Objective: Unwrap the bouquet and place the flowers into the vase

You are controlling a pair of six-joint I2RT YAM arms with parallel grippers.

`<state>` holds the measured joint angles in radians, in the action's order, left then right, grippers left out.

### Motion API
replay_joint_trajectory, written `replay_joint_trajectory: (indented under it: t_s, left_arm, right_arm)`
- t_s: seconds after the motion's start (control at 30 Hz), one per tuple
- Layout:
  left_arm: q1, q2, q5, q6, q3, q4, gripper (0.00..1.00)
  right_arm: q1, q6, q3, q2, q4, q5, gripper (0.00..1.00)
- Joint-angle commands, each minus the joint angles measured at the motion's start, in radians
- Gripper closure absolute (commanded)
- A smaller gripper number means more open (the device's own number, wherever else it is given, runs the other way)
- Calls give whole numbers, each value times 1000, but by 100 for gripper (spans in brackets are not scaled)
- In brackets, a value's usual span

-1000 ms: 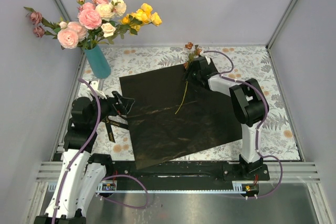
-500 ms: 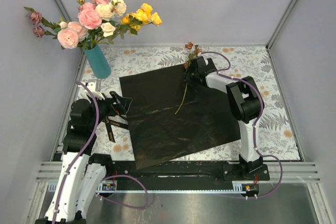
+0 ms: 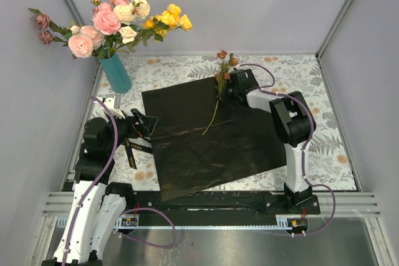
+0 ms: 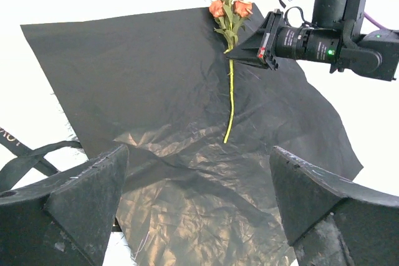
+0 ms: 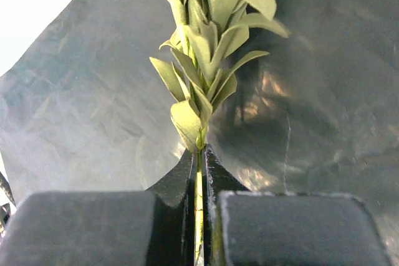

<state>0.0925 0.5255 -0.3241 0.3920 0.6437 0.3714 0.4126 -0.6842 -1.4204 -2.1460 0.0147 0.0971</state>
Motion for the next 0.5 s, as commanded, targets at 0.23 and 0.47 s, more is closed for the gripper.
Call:
replay_joint_trajectory:
  t_s: [0.23,0.47]
  left_arm:
    - [7,14,-151,-16,-9,-112,6]
    - [24,48,-297,37,20,-175,10]
  right_arm:
    - [-8,72,332,362,-451,168,100]
    - [-2,2,612,579,-740,395,100]
